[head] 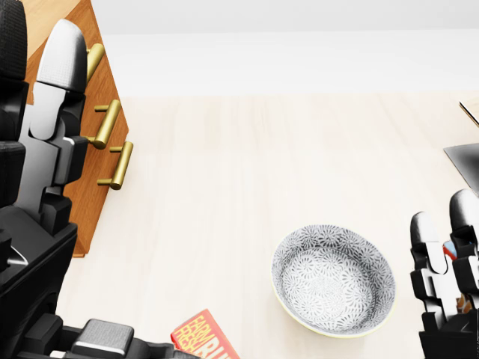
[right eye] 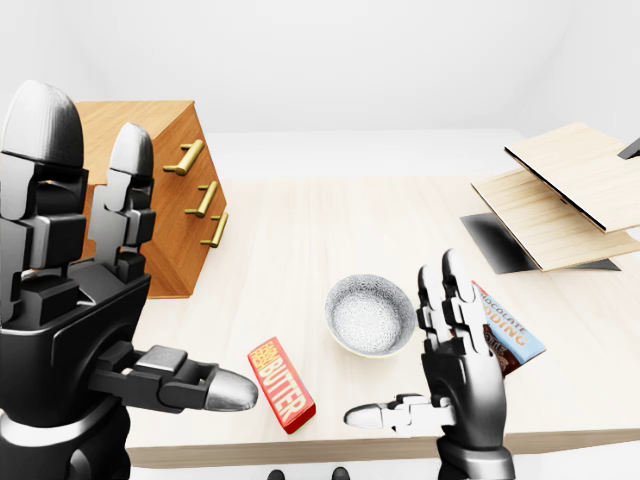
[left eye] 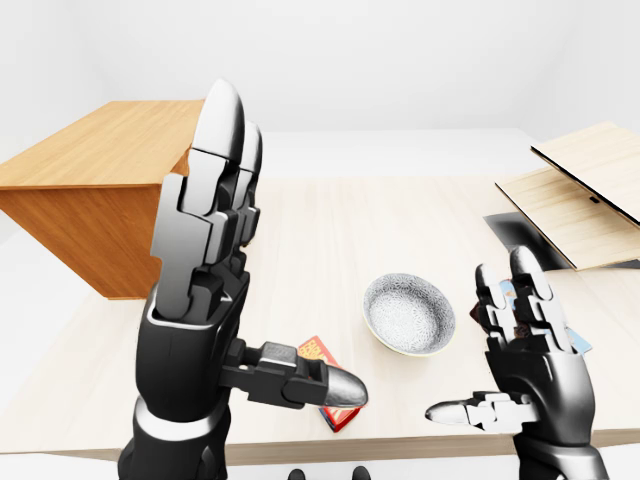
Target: Close the top drawer of the cabinet and put the bowl on top of it.
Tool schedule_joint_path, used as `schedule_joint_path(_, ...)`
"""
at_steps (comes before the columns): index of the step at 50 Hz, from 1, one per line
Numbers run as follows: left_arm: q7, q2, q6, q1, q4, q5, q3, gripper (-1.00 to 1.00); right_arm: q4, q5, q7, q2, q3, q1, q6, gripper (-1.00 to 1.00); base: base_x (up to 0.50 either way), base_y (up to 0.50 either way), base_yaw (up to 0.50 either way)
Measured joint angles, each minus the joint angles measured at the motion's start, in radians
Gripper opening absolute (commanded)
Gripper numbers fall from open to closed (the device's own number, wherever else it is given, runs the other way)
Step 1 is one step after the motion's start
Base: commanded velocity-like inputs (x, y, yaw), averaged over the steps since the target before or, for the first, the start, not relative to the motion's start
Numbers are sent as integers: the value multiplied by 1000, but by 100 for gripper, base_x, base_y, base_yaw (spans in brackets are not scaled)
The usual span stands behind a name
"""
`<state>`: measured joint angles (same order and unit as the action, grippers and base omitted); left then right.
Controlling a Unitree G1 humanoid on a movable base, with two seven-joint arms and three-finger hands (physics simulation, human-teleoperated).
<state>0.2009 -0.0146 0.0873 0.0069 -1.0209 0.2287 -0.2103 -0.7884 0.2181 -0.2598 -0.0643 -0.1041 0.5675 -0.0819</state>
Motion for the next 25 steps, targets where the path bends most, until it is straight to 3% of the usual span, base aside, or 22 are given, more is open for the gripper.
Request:
schedule_joint_path(5, 7, -12, 0, -19, -1, 66, -35, 100, -46, 37, -47, -36, -63, 6, 22, 100, 0, 0, 0)
schedule_joint_path(14, -11, -14, 0, -33, 43, 159, -87, 100, -125, 105, -145, -121, -202, -10, 93, 100, 0, 0, 0)
schedule_joint_path(25, -70, -12, 0, 11, 117, 311, -188, 100, -193, 178, -234, -201, -349, -41, 169, 100, 0, 0, 0)
